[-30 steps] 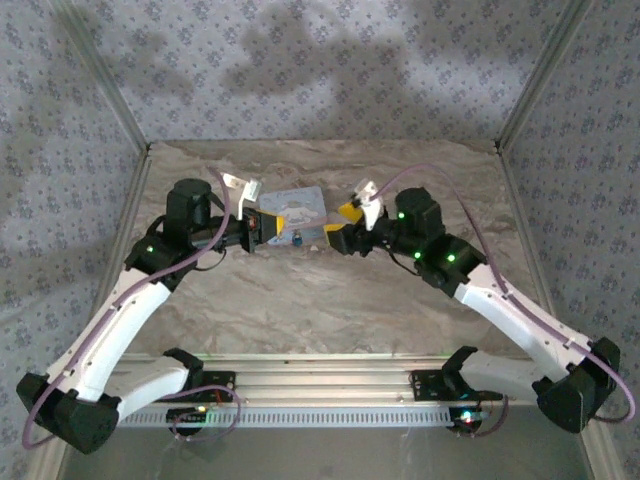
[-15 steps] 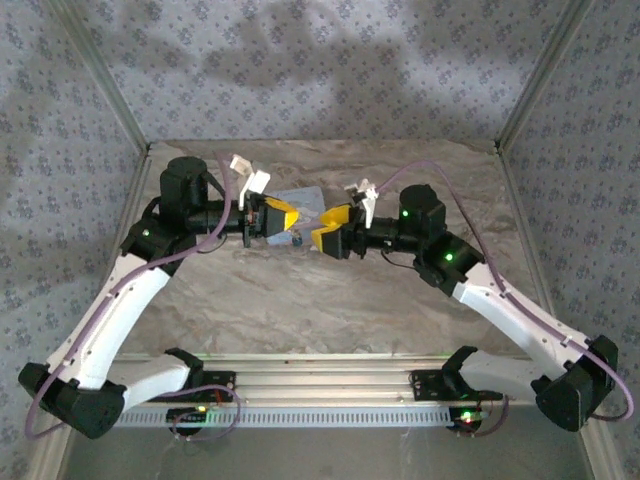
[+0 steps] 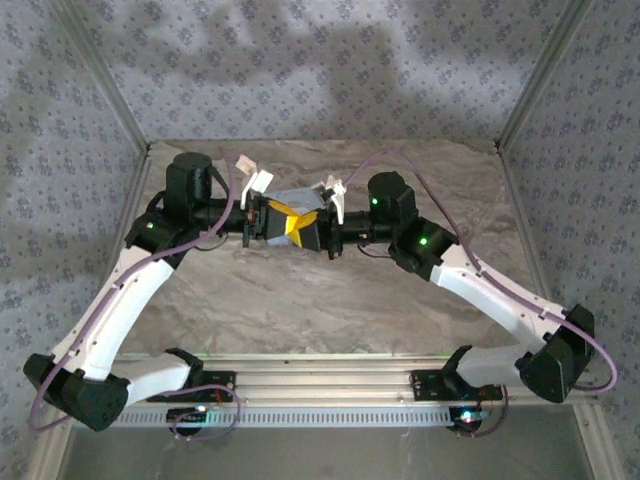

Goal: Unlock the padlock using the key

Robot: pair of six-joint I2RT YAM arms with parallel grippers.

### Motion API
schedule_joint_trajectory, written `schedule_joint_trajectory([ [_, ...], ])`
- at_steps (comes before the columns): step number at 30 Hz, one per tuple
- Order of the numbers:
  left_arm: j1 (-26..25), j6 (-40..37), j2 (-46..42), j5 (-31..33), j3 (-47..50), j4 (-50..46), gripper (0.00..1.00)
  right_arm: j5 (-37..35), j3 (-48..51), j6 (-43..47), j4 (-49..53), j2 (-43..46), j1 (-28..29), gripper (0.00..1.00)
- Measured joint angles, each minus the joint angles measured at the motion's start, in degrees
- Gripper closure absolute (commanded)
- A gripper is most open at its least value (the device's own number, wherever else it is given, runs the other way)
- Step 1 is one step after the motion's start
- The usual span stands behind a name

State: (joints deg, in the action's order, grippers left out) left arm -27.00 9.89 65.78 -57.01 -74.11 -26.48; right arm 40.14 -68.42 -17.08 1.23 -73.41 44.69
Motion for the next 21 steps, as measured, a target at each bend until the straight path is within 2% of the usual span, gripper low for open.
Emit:
schedule_joint_trajectory([
  [1,0.00,-0.02,0.02,0.07,-0.02,-0.04,0.98,-0.04,-0.04,0.02,0.09,-0.04,-0.04,1.00],
  [2,0.00,-0.04,0.02,0.20,-0.02,-0.17,0.86,-0.04,-0.04,-0.28,0.04,-0.04,-0.17,1.00],
  [3,0.00,-0.02,0.02,0.28,-0.07,-0.17,0.67,-0.09,-0.04,-0.61,-0.04,-0.04,-0.20,1.00],
  [6,-0.02,-0.07,-0.04,1.38,-0.22,0.11,0.46,-0.72,0.87,-2.21,-1.62,-0.11,-0.42,1.00],
  [8,0.28,0.42,-0.04,3.17,-0.22,0.11,0.42,-1.77,2.08,-3.63,-3.65,-0.09,-0.46,1.00],
  [11,0.70,1.86,-1.75,5.05,1.81,1.84,0.41,-5.51,4.09,-6.36,-6.38,-0.11,-1.55,1.00],
  [17,6.01,7.80,-10.88,8.33,15.37,13.00,0.41,-10.62,4.96,-10.25,-10.21,-0.02,-3.28,1.00],
  [21,5.84,9.35,-14.78,10.73,23.34,20.72,0.41,-11.50,4.96,-11.63,-11.74,0.02,-3.32,1.00],
])
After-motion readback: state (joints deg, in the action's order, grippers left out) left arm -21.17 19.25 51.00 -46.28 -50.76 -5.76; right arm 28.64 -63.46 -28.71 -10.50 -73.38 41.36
